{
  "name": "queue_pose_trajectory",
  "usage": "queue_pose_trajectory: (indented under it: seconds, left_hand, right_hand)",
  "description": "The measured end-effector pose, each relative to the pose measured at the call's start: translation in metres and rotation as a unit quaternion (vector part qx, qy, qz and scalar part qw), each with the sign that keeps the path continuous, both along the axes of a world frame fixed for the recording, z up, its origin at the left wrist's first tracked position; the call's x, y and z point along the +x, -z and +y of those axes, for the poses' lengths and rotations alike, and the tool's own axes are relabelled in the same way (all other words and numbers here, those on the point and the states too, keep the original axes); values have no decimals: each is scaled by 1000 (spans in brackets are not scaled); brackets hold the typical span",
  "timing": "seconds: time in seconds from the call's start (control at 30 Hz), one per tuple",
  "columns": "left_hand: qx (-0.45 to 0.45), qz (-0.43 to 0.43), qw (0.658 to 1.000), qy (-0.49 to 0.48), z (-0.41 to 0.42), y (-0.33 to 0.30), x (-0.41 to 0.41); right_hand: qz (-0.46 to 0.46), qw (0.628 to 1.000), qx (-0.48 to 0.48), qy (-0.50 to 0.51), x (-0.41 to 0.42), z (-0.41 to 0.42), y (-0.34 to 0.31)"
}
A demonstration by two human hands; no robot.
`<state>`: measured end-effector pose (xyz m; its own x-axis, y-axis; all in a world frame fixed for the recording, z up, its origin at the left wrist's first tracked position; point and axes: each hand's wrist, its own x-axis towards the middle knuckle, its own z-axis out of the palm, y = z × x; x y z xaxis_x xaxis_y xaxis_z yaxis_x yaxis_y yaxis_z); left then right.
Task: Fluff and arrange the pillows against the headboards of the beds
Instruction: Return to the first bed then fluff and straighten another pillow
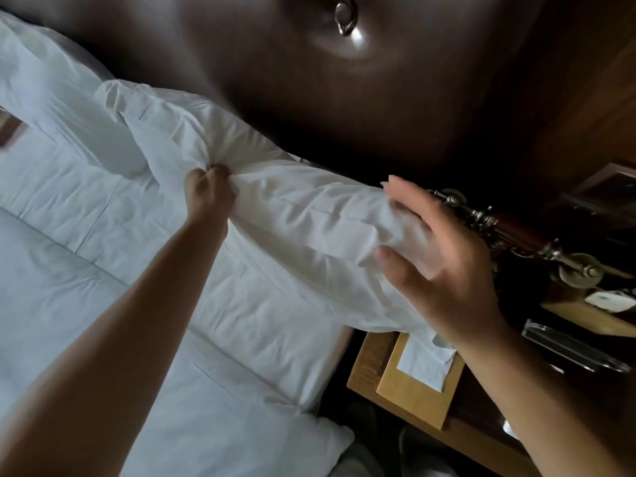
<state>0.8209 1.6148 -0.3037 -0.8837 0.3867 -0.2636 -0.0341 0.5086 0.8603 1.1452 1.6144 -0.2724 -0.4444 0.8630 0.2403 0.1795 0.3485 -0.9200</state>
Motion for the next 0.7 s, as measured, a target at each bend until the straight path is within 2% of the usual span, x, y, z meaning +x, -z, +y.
queue_pose_trajectory:
  seconds: [0.1, 0.17, 0.33, 0.5, 0.6, 0.7]
  left_hand:
    - [-46, 20, 999, -4, 2, 2, 5]
    - [-54, 31, 998, -2, 1, 7, 11]
    - [30, 42, 996, -78, 3, 16, 29]
    - [56, 68, 994, -58, 5, 14, 32]
    - [21, 113, 993, -5, 1, 13, 20]
    - [6, 136, 991, 13, -1, 12, 12]
  right_hand:
    - [-56, 998, 38, 4, -9, 2, 7]
    - [-94, 995, 31, 16, -9, 1, 22]
    - [-131, 989, 42, 56, 3, -21, 42]
    - [-98, 991, -38, 78, 8, -32, 44]
    - [-54, 994, 17, 89, 15, -34, 50]
    - [-53, 994, 34, 85, 14, -33, 56]
